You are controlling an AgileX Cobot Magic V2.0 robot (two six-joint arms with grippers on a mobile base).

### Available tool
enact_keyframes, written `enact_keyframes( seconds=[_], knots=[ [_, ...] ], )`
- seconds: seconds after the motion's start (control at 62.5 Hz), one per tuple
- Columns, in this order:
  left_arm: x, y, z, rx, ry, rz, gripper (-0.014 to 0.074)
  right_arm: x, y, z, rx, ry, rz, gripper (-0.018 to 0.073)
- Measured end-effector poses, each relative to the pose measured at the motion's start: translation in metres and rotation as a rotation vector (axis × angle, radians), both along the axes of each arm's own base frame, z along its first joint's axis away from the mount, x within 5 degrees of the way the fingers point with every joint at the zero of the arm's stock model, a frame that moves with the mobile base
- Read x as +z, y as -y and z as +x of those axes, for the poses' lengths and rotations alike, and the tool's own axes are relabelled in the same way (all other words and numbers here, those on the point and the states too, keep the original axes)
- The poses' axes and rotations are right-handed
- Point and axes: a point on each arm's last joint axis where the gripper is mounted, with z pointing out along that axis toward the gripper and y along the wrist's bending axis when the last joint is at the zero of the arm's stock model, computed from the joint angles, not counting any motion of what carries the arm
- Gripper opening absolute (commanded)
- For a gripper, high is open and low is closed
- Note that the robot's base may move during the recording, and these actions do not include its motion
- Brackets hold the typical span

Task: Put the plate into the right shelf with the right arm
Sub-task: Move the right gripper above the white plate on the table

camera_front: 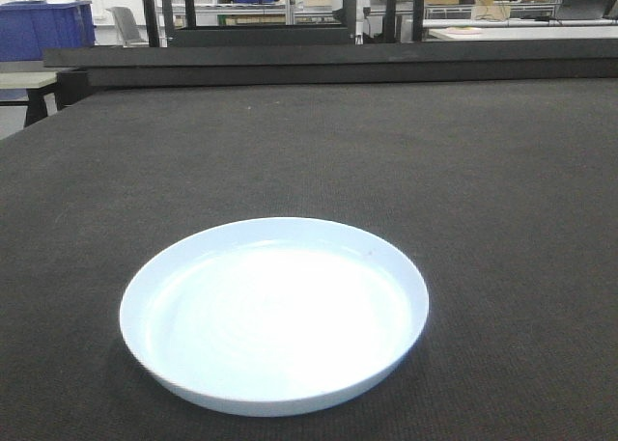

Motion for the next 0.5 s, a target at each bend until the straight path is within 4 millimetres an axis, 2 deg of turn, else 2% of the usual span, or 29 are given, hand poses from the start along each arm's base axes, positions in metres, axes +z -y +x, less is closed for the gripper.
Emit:
enact_keyframes(
  seconds=[0.256,0.448,0.496],
  knots=[
    [0.0,0.0,0.0,0.0,0.0,0.0,-0.0047,0.001,0.0,0.0,-0.001,0.013,0.001,0.0056],
    [0.0,0.0,0.0,0.0,0.0,0.0,-0.0047,0.01,0.0,-0.001,-0.004,0.11,0.009,0.0056],
    [0.0,0.0,0.0,0.0,0.0,0.0,-0.0047,0.012,0.001,-0.001,-0.001,0.127,0.066,0.0056]
  ],
)
